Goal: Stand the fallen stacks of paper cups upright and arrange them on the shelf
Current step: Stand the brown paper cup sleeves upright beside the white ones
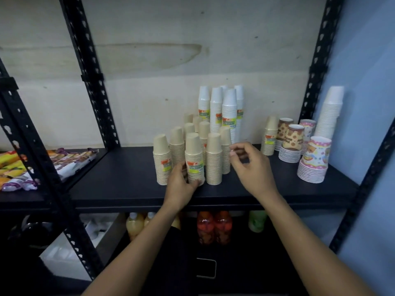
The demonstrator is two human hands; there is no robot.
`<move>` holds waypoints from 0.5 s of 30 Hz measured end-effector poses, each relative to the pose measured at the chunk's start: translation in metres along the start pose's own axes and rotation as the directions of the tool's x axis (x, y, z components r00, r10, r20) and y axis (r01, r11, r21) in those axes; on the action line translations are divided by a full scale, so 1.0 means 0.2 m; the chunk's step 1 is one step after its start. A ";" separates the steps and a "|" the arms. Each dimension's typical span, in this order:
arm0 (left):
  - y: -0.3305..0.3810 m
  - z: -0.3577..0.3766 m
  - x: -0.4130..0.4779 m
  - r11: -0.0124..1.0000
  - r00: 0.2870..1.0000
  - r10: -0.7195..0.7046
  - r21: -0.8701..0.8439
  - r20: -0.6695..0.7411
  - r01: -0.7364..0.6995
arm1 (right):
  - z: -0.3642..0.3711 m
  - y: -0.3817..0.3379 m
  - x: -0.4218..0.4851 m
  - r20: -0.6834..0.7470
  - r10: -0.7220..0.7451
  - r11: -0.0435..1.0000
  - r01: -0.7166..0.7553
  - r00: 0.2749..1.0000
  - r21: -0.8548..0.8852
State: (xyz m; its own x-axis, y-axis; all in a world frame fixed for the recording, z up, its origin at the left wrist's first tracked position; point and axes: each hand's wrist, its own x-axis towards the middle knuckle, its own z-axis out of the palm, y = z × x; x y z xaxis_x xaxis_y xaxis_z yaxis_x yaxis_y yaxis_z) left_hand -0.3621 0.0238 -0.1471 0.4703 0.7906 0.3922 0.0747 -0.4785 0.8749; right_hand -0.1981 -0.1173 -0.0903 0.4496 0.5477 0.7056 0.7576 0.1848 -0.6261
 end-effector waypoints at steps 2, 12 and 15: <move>-0.01 0.00 0.00 1.000 1.000 -0.004 0.019 -0.018 0.004 | 0.00 0.05 -0.03 0.015 0.025 0.999 -0.025 1.000 -0.027; -0.04 0.00 0.02 0.995 0.998 -0.043 0.083 -0.045 0.046 | 0.02 0.15 -0.11 0.044 0.063 0.997 -0.061 0.997 -0.051; -0.04 0.00 0.03 0.995 0.998 -0.050 0.088 -0.045 0.053 | 0.02 0.17 -0.12 0.040 0.064 0.997 -0.062 0.997 -0.047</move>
State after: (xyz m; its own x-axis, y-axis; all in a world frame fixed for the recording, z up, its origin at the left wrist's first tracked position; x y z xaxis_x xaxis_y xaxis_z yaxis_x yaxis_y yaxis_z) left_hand -0.3607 0.0330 -0.1522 0.4257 0.8298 0.3608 0.1768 -0.4673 0.8663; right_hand -0.1856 -0.1199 -0.1294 0.4774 0.5907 0.6505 0.7499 0.1119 -0.6520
